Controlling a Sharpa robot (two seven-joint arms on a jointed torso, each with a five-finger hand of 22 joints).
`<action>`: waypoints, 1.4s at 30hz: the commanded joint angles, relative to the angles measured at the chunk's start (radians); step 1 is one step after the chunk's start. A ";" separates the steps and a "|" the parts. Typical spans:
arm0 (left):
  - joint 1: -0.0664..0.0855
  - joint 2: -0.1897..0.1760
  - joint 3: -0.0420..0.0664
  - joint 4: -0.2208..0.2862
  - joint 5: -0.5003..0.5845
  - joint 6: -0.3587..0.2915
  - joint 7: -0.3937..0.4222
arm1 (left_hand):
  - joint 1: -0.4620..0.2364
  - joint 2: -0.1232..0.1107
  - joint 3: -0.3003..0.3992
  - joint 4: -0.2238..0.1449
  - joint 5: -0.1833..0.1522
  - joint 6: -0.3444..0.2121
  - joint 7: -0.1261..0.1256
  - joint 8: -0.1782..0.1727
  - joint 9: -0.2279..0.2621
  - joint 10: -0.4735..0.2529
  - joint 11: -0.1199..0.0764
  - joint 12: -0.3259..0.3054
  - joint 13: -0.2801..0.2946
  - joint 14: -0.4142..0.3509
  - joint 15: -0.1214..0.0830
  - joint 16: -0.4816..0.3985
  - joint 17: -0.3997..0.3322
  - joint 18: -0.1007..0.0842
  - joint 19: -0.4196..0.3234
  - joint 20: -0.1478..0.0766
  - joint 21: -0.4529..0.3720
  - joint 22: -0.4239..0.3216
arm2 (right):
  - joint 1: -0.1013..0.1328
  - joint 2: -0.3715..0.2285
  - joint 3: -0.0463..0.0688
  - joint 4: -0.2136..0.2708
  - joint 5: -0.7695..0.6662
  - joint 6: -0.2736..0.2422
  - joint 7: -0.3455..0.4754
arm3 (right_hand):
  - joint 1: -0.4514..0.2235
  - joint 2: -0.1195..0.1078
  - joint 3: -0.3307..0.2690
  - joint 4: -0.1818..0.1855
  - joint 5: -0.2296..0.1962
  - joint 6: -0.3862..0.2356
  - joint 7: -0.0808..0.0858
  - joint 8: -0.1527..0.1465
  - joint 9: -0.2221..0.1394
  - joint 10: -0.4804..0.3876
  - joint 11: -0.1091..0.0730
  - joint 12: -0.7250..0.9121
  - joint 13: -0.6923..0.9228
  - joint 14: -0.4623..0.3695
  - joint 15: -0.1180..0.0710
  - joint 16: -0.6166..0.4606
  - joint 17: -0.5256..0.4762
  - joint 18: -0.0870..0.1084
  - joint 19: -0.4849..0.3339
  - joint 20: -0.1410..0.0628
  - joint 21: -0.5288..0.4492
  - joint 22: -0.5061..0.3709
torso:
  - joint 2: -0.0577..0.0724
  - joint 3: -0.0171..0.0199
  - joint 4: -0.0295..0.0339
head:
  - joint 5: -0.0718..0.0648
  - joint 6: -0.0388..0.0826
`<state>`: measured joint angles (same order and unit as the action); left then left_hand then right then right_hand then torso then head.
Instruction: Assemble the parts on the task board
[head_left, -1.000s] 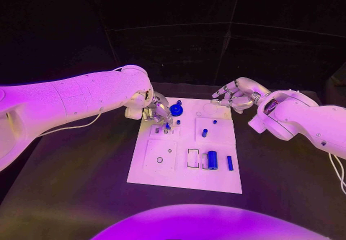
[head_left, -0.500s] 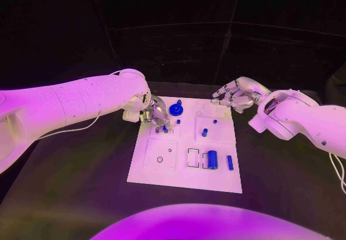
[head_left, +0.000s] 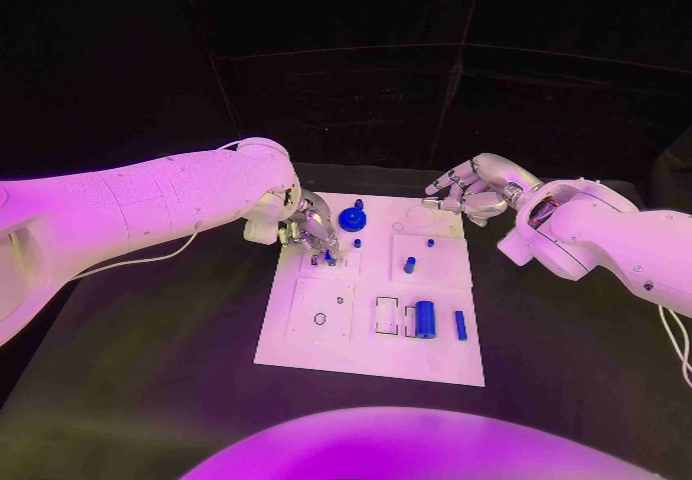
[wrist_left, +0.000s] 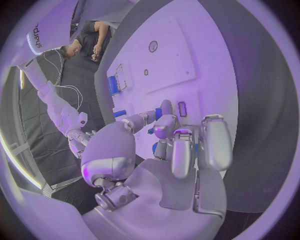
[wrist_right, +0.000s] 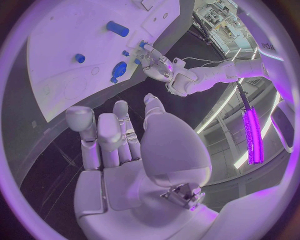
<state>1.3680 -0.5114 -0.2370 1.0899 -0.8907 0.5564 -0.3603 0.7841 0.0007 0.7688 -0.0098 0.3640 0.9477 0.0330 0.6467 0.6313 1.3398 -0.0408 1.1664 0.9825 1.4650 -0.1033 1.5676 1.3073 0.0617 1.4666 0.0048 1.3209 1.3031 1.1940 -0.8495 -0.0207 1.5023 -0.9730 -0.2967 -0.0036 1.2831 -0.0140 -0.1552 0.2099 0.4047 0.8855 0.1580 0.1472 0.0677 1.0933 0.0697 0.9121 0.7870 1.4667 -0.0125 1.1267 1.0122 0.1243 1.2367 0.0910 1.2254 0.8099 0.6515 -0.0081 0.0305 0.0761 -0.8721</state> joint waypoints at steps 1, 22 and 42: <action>-0.002 -0.002 -0.002 0.003 -0.021 0.007 -0.008 | 0.000 0.008 0.172 -0.173 0.003 0.004 -0.001 0.003 0.001 0.005 -0.001 0.004 0.000 0.106 0.006 0.003 0.263 0.004 0.008 0.007 0.005 0.001 | 0.002 0.001 0.001 0.002 0.002 -0.007 0.009 | 0.000 0.000 0.002 0.005 0.004 -0.005 0.000 0.004 0.000 -0.005 0.000 0.005 -0.001 -0.002 0.001 -0.006 0.002 0.012 -0.003 0.003 -0.004 0.000 | 0.000 -0.0004 -0.0004 | -0.001 0.000; -0.007 0.001 -0.002 0.008 -0.021 0.018 -0.009 | -0.002 0.010 0.172 -0.175 0.006 0.004 -0.002 0.003 0.002 0.007 -0.002 0.007 0.004 0.106 0.006 0.003 0.263 0.004 0.008 0.007 0.005 0.002 | 0.002 0.002 0.001 0.001 0.002 -0.004 0.009 | 0.000 0.000 0.002 0.005 0.004 -0.005 0.000 0.004 0.000 -0.005 0.000 0.005 -0.001 -0.002 0.001 -0.006 0.002 0.012 -0.003 0.003 -0.004 0.000 | 0.000 0.0001 -0.0007 | 0.001 -0.001; -0.008 0.004 -0.002 0.009 -0.021 0.039 -0.011 | -0.005 0.012 0.172 -0.178 0.012 0.005 -0.002 0.002 0.003 0.009 -0.002 0.010 0.009 0.106 0.005 0.003 0.263 0.004 0.009 0.007 0.007 0.004 | 0.002 0.004 0.001 0.001 0.002 -0.003 0.009 | 0.002 -0.001 0.001 0.006 0.005 -0.005 0.000 0.005 0.001 -0.005 0.000 0.006 -0.001 -0.002 0.001 -0.007 0.001 0.012 -0.002 0.003 -0.004 0.000 | 0.000 -0.0003 -0.0001 | -0.003 -0.001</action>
<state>1.3646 -0.5093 -0.2357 1.0967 -0.9010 0.5713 -0.3616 0.7791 0.0056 0.7668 -0.0139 0.3722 0.9485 0.0359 0.6469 0.6330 1.3421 -0.0428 1.1734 0.9911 1.4650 -0.1033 1.5675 1.3079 0.0616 1.4667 0.0048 1.3246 1.3063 1.1940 -0.8466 -0.0207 1.5017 -0.9730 -0.2964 -0.0031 1.2831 -0.0140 -0.1552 0.2099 0.4046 0.8855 0.1580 0.1471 0.0677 1.0933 0.0697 0.9121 0.7873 1.4667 -0.0125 1.1233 1.0126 0.1243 1.2367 0.0910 1.2254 0.8098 0.6515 -0.0079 0.0294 0.0734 -0.8728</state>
